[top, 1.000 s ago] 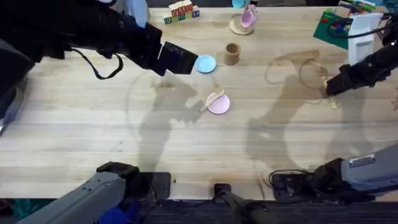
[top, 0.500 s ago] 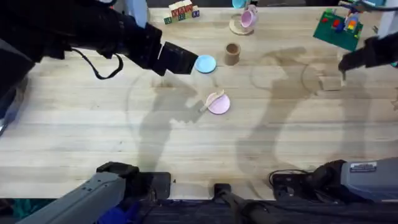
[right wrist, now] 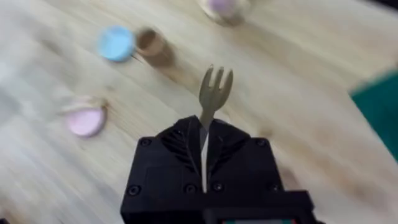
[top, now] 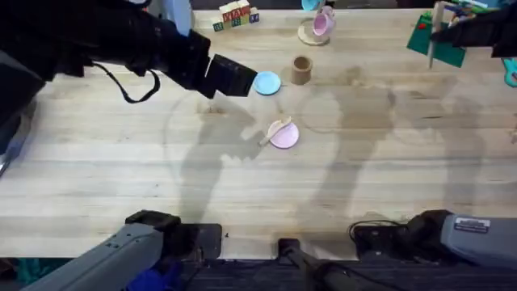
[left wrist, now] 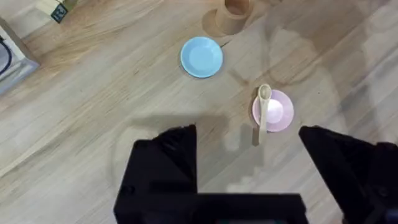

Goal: Pick up a utensil and set it on the pink plate, then put the other utensil in the container.

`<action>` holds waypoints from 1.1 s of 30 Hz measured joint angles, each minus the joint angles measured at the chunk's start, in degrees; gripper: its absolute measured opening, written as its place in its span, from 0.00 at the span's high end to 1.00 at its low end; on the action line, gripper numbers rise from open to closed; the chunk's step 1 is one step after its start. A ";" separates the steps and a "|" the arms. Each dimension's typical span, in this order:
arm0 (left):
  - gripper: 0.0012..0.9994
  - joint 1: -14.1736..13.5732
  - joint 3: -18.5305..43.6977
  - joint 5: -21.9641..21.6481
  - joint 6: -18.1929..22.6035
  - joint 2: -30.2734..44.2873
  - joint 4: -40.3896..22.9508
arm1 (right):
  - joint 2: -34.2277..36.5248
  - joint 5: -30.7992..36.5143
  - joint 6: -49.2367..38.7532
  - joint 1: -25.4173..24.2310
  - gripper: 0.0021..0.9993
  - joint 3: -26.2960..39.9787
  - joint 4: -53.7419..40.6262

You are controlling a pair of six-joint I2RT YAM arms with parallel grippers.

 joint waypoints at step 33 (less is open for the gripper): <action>0.00 -0.02 0.00 -0.01 0.00 0.00 0.00 | 4.02 -27.97 -26.15 26.09 0.97 0.16 11.75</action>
